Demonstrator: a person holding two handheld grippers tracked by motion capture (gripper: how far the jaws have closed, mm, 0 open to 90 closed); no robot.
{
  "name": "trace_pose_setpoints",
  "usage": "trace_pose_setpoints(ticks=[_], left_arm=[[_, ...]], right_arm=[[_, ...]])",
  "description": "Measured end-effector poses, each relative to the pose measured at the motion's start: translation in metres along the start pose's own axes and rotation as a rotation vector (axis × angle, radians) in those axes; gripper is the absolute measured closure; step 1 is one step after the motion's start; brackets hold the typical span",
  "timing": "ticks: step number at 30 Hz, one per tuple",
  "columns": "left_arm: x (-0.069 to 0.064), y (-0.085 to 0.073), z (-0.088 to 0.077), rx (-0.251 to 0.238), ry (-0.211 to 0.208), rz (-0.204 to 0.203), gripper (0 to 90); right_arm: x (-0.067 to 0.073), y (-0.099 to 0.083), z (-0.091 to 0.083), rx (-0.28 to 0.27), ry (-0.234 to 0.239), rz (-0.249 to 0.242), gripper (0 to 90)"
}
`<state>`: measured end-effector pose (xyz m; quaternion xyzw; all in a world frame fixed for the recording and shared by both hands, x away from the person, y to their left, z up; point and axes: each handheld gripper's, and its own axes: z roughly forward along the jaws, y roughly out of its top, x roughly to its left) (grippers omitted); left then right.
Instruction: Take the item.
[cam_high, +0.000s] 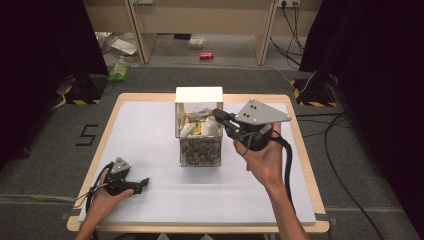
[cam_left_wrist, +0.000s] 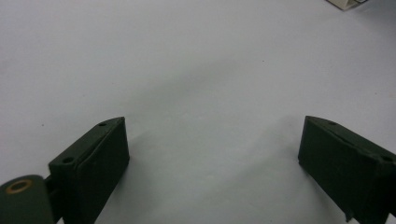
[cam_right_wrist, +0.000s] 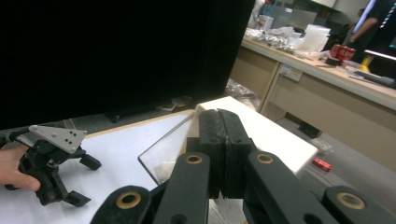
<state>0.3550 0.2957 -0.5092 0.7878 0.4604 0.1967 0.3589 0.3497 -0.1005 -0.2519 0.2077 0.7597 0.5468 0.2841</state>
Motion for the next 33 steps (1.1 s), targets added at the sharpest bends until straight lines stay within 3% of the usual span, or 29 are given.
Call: trace_pose_setpoints(ticks=[15,33], left_arm=[[0.0,0.0,0.0,0.0,0.0,0.0,7.7],[0.0,0.0,0.0,-0.002,0.0,-0.001,7.7]], right_arm=[[-0.025,-0.025,-0.039,0.007,-0.09,0.053,89.8],[-0.039,-0.083,-0.042,0.034,-0.144,0.128,89.7]])
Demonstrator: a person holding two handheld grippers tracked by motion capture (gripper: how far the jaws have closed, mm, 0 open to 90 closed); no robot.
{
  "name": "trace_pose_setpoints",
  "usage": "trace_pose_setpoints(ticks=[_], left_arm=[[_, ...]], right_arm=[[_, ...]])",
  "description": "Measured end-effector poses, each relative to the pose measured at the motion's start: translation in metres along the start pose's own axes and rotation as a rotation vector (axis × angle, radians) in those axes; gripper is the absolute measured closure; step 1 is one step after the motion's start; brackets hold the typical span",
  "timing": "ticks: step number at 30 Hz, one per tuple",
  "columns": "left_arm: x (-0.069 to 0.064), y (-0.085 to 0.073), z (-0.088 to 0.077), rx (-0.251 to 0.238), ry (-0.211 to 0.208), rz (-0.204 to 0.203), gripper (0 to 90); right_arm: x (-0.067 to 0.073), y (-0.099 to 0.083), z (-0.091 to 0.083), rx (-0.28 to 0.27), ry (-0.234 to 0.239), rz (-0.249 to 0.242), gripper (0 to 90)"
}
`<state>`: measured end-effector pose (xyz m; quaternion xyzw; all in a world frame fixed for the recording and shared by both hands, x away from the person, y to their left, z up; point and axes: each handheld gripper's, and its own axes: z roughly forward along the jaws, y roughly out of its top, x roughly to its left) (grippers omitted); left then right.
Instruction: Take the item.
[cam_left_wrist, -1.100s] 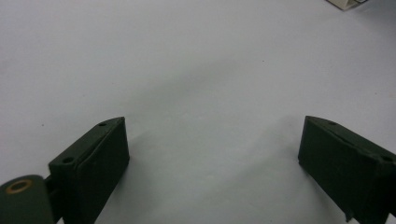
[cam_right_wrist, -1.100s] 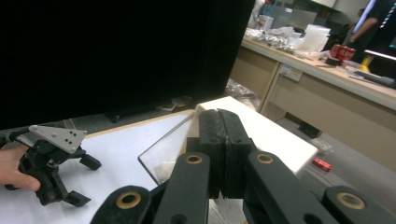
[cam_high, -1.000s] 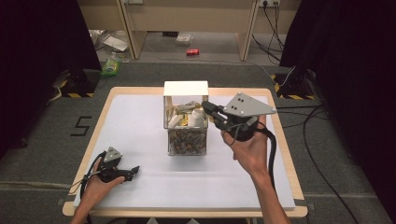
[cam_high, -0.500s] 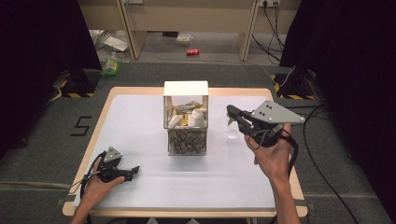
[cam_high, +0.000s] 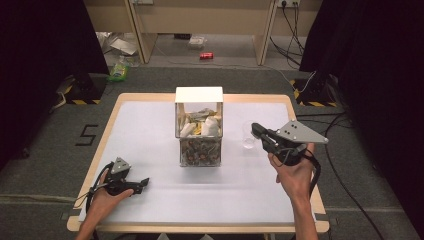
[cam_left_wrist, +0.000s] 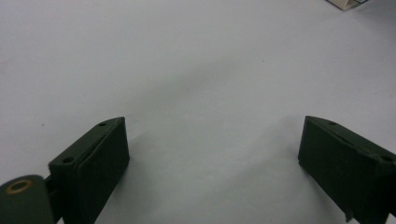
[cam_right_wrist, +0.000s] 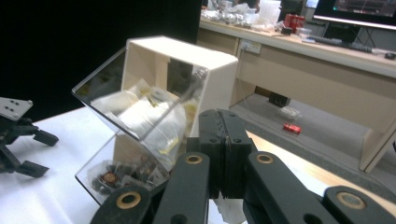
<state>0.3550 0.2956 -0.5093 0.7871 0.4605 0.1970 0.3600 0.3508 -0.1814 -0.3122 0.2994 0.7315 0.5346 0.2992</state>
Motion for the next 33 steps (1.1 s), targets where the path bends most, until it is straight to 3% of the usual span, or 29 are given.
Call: trace_pose_setpoints(ticks=[16,33], left_arm=[[0.0,0.0,0.0,0.0,0.0,0.001,7.7],[0.0,0.0,0.0,-0.001,0.0,0.001,7.7]], right_arm=[[-0.014,-0.024,0.019,0.059,-0.032,0.035,89.7],[-0.036,-0.022,0.037,0.053,-0.06,0.065,89.7]])
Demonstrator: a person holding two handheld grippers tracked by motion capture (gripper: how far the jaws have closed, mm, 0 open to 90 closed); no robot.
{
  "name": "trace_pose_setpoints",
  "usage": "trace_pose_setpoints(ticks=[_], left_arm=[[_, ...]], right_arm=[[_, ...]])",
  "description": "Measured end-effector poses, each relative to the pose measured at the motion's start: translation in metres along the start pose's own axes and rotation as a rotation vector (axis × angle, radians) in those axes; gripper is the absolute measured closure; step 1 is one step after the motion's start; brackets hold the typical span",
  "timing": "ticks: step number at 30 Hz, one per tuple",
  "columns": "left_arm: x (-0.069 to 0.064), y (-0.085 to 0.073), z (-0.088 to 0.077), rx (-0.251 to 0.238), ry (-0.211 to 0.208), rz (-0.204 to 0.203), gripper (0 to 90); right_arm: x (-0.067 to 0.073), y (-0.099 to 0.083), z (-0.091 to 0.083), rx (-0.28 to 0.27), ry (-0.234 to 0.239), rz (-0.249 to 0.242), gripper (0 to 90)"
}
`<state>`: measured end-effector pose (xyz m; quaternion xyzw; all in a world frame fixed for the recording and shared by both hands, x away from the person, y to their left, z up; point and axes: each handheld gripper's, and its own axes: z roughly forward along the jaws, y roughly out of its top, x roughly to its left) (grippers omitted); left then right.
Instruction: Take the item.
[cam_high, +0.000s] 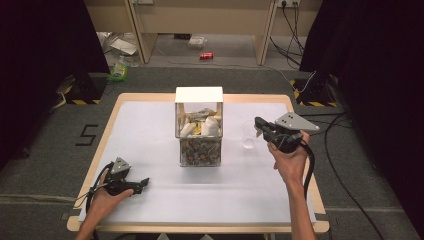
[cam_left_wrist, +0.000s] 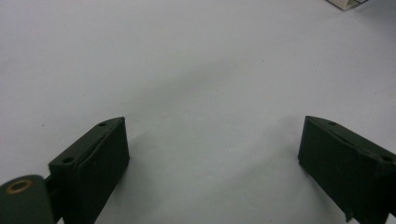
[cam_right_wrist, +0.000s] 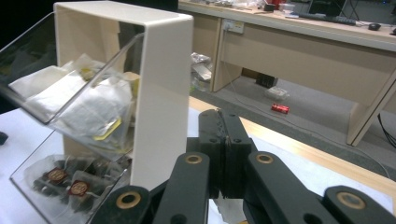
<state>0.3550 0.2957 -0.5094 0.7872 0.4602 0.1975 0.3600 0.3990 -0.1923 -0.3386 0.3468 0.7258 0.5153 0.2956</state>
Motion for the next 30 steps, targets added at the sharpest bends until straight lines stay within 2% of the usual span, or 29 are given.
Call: trace_pose_setpoints(ticks=[12,30], left_arm=[[0.0,0.0,0.0,0.0,0.0,0.0,7.7],[0.0,0.0,0.0,0.001,-0.001,0.0,7.7]], right_arm=[[-0.015,0.002,0.021,0.026,-0.016,0.021,89.7],[-0.025,-0.015,0.065,0.127,-0.023,0.042,89.6]])
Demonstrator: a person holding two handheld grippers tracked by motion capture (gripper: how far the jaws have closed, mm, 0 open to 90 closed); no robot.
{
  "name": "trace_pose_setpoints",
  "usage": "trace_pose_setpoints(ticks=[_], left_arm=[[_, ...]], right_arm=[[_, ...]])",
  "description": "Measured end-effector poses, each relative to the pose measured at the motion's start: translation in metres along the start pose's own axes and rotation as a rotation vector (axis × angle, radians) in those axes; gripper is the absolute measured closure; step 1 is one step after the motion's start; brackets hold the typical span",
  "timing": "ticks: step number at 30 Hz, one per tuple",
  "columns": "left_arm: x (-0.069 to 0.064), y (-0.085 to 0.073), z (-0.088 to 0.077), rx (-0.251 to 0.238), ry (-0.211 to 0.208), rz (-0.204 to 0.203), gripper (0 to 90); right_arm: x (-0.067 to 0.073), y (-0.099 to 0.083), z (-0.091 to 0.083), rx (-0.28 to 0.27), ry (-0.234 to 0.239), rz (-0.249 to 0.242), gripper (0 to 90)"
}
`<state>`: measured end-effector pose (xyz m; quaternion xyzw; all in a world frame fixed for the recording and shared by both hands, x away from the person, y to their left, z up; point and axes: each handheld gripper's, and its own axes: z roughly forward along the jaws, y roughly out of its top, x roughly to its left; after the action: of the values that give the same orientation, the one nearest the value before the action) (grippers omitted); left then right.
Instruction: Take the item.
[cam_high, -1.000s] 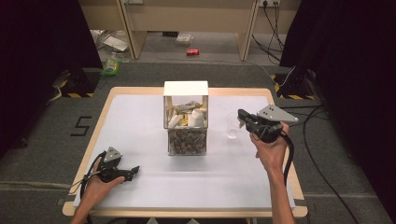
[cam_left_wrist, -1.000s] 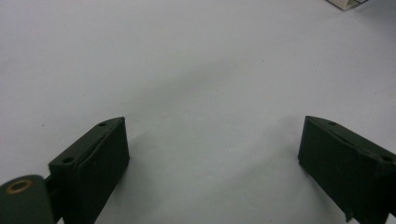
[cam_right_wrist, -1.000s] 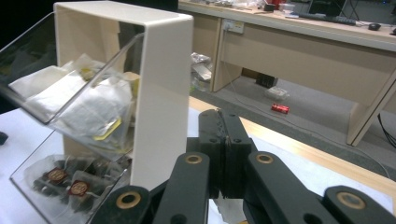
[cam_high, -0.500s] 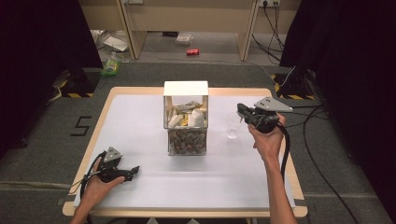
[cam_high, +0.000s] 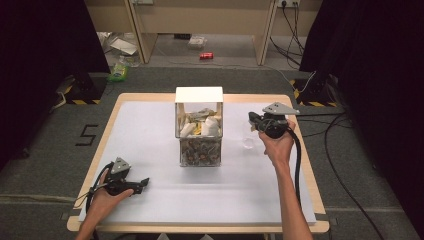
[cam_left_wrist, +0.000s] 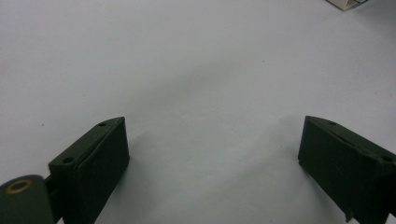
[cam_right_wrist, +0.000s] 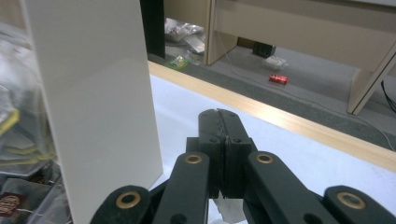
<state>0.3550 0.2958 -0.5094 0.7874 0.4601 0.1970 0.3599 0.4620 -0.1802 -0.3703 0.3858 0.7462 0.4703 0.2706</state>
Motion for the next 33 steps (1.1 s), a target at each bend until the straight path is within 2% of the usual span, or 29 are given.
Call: trace_pose_setpoints(ticks=[8,26,33], left_arm=[[0.0,0.0,0.0,0.0,0.0,0.0,7.7],[0.0,0.0,0.0,0.0,0.0,0.0,7.7],[0.0,0.0,0.0,0.0,0.0,0.0,7.7]], right_arm=[[-0.002,-0.01,0.016,0.036,-0.003,0.01,89.5],[-0.008,-0.024,0.028,0.073,-0.012,0.039,89.2],[-0.006,-0.025,0.033,0.082,-0.012,0.03,88.8]])
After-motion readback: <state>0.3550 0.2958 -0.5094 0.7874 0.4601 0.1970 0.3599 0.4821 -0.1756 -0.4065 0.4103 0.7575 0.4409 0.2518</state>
